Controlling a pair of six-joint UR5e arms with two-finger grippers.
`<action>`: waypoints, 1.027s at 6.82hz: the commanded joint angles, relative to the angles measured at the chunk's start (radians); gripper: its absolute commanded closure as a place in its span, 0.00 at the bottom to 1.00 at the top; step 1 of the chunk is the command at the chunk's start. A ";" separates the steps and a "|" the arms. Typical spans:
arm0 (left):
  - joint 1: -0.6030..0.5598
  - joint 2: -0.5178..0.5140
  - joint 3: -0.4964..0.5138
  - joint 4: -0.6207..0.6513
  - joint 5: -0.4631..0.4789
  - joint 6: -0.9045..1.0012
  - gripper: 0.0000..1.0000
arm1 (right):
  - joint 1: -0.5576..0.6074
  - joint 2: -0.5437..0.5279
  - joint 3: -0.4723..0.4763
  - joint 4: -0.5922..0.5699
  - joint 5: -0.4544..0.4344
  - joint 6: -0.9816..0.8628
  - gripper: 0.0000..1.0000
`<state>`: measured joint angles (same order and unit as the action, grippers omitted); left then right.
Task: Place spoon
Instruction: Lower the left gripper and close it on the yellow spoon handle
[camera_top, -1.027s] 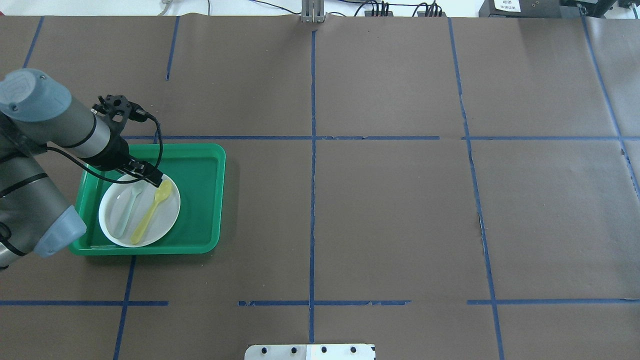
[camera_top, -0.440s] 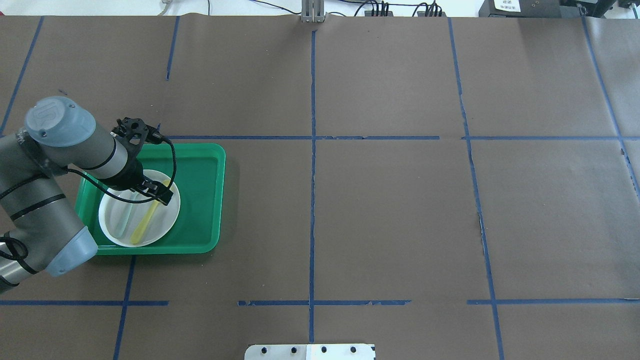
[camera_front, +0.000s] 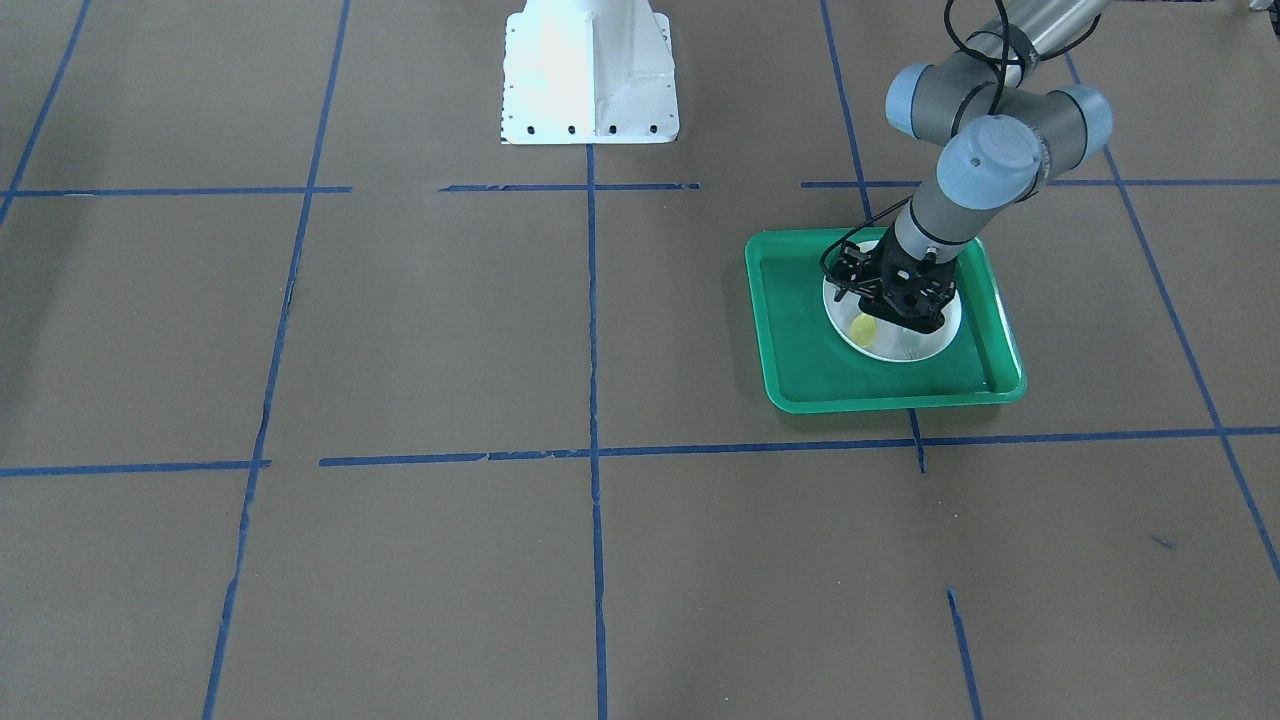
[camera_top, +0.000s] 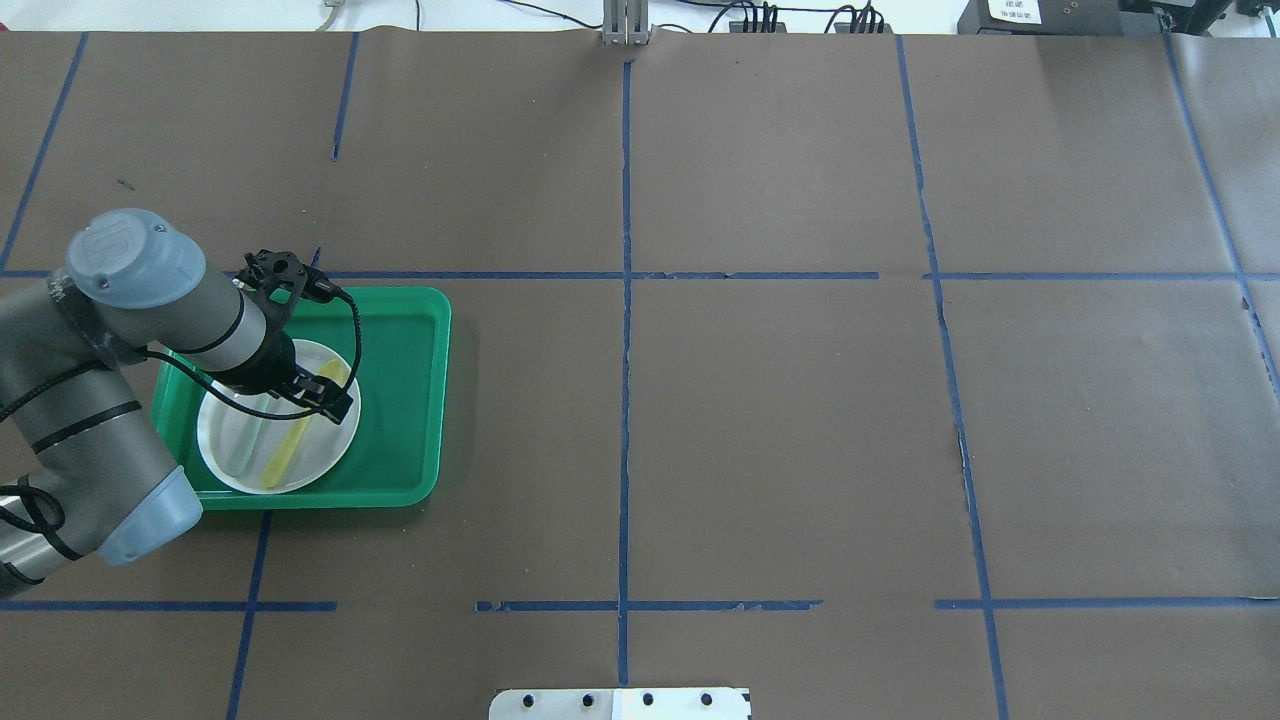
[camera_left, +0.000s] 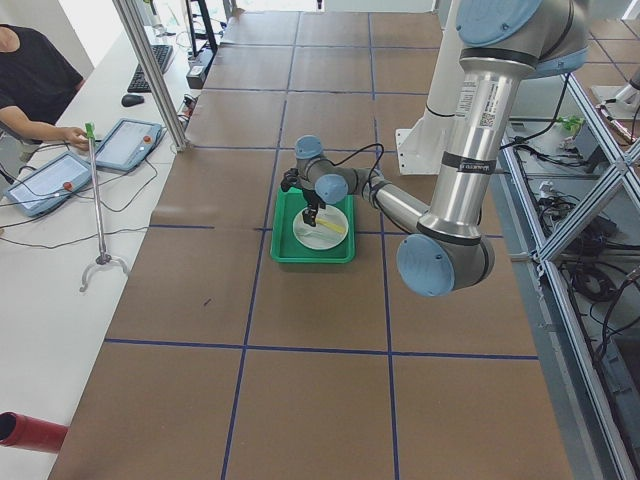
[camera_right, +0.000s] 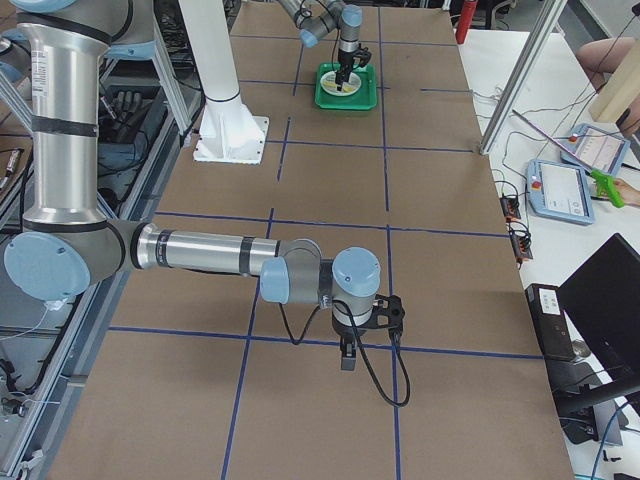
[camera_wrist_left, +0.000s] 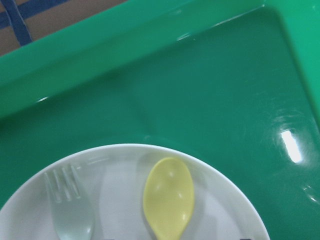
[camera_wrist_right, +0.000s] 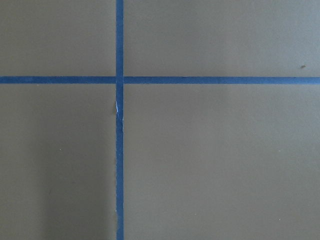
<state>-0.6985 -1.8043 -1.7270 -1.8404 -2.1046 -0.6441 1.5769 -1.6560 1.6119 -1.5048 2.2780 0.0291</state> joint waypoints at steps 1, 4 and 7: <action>0.001 0.013 0.003 0.001 0.000 0.003 0.18 | 0.000 -0.001 -0.001 0.000 0.000 0.000 0.00; 0.002 0.019 0.000 0.001 -0.003 0.000 0.28 | 0.000 0.001 0.000 0.000 0.000 0.000 0.00; 0.008 0.020 0.003 0.006 -0.008 -0.002 0.39 | 0.000 -0.001 0.000 0.000 0.000 0.000 0.00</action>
<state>-0.6932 -1.7851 -1.7246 -1.8364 -2.1104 -0.6446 1.5769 -1.6555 1.6122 -1.5048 2.2773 0.0291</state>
